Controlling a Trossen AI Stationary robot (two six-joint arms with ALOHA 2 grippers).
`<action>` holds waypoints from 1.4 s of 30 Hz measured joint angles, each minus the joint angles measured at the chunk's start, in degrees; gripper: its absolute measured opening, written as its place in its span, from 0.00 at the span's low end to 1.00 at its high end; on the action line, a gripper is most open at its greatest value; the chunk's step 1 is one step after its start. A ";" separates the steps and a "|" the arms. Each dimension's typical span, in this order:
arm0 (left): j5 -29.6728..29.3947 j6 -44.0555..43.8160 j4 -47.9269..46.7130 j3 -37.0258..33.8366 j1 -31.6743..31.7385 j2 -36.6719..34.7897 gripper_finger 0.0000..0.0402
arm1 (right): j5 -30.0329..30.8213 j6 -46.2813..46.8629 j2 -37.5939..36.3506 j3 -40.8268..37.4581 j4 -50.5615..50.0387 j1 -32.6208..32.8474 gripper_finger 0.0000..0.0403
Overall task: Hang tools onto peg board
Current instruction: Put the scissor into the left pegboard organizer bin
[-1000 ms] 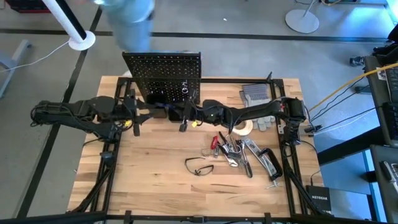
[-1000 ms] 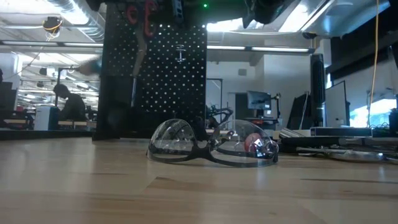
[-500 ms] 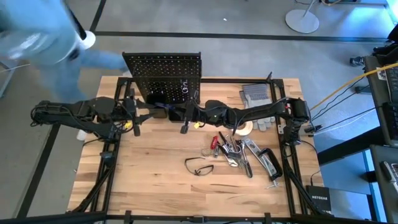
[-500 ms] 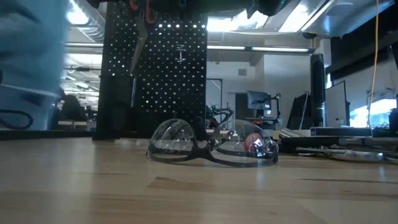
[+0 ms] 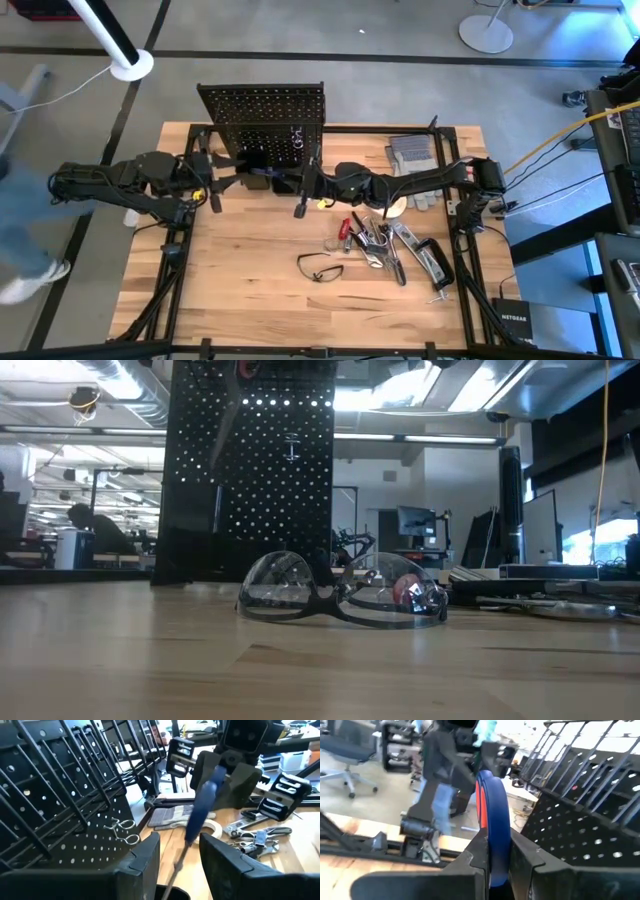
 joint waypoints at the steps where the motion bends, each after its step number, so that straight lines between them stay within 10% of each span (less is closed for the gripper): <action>1: 0.11 0.00 0.10 0.00 0.00 0.28 0.32 | -0.78 0.41 0.00 0.00 -0.25 0.00 0.11; 27: 9.87 -1.49 4.59 -0.07 -1.61 7.13 0.31 | -5.14 3.65 0.07 -0.02 -2.26 0.28 0.11; 36: 9.64 0.98 5.29 -0.09 -1.62 7.56 0.06 | -6.17 4.72 0.09 -0.02 -1.83 0.28 0.15; 42: 7.12 -0.62 4.99 -0.11 -1.74 6.76 0.06 | -5.41 4.82 -0.78 0.00 -3.35 0.32 0.19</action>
